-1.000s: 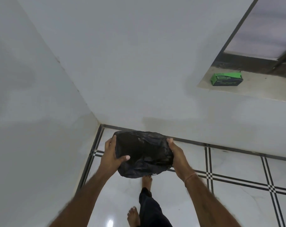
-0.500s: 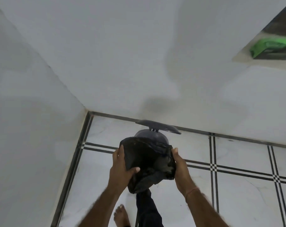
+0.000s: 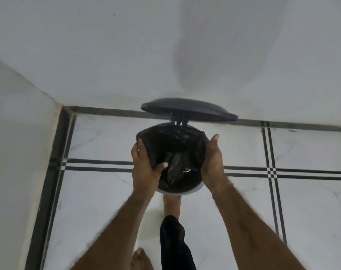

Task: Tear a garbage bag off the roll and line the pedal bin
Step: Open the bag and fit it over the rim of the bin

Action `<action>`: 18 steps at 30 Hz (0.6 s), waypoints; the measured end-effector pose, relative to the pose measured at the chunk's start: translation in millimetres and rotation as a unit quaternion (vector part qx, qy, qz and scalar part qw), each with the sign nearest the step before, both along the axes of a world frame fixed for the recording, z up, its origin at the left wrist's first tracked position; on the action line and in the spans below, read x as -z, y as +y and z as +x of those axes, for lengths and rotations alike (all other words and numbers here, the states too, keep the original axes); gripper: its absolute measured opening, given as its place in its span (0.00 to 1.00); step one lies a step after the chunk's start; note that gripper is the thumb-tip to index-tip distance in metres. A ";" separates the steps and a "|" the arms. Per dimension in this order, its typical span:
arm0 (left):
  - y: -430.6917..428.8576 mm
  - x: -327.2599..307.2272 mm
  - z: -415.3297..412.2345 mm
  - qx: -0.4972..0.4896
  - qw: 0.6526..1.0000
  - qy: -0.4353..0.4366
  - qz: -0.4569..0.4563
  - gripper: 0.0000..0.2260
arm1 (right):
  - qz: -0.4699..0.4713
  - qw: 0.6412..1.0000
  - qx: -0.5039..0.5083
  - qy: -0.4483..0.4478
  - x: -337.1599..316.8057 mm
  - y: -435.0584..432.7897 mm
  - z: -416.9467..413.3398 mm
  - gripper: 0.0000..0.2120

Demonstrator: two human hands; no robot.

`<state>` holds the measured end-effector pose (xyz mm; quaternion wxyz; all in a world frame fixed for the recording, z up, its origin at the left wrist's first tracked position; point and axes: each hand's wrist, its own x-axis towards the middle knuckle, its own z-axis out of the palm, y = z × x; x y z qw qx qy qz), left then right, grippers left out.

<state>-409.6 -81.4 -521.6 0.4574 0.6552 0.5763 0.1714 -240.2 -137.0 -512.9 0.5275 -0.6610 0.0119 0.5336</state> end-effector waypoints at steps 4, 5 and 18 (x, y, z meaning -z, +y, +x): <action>6.4 25.8 -20.6 0.022 0.999 0.033 -0.006 0.43 | -0.033 0.991 -0.036 -0.125 21.3 -20.2 11.7 0.25; 8.9 30.5 -24.6 0.027 0.998 0.048 -0.008 0.42 | -0.044 0.988 -0.029 -0.143 25.1 -24.8 17.3 0.25; 35.3 61.5 -56.8 0.157 0.985 0.049 0.047 0.43 | -0.062 0.944 -0.100 -0.307 70.8 -44.8 57.6 0.26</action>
